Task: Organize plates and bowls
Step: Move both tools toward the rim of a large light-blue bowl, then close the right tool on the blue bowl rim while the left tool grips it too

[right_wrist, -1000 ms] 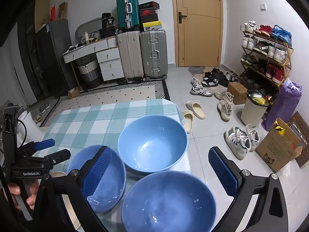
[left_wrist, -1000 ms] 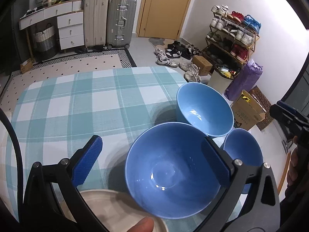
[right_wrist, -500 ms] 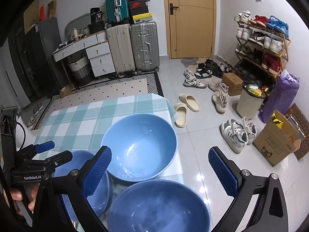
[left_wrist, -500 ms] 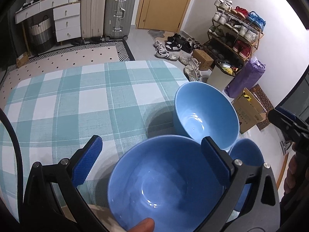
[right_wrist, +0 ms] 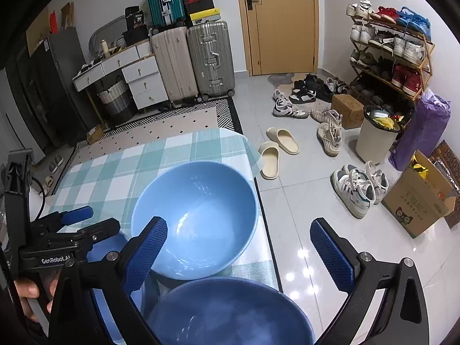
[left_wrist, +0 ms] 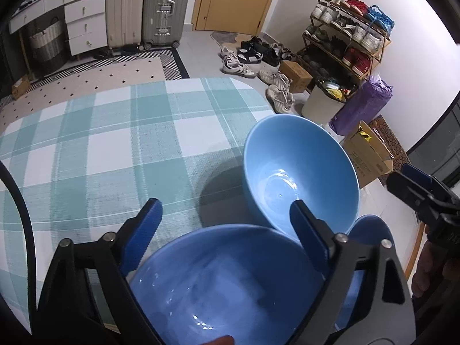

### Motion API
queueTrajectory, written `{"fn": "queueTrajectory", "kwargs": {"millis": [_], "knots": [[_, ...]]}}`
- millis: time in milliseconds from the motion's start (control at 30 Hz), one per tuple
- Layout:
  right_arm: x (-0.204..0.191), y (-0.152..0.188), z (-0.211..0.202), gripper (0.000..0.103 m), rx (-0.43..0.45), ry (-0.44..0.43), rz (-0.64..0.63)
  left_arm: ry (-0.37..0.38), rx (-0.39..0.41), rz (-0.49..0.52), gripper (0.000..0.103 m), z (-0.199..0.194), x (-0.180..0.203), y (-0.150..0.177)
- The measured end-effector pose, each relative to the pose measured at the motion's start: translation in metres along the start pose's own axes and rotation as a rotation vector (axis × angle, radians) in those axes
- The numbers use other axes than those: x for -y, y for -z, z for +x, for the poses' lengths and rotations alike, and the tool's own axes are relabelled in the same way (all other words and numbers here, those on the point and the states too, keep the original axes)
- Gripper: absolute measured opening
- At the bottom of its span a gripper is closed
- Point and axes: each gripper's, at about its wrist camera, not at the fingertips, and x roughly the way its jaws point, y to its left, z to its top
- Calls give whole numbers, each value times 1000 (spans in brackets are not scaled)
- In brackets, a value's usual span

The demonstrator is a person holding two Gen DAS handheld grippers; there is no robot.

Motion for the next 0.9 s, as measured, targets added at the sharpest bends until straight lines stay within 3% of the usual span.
{"fn": "queueTrajectory", "kwargs": {"millis": [100,267,400,600,700,900], "knots": [[4,0,9,98,-17,0,6,22,-14,3,83,9,4,-2],[13,1,28,81,-58,-22,30,49,-39,-9,75,25,6,-6],[17,3,43,74,-87,-38,44,63,-48,-17,68,34,5,-8],[18,5,61,66,-123,-58,49,75,-66,-20,51,45,4,-11],[18,7,69,57,-139,-70,48,76,-72,-15,46,50,7,-13],[21,10,77,41,-147,-62,55,89,-90,-8,26,58,11,-12]]}}
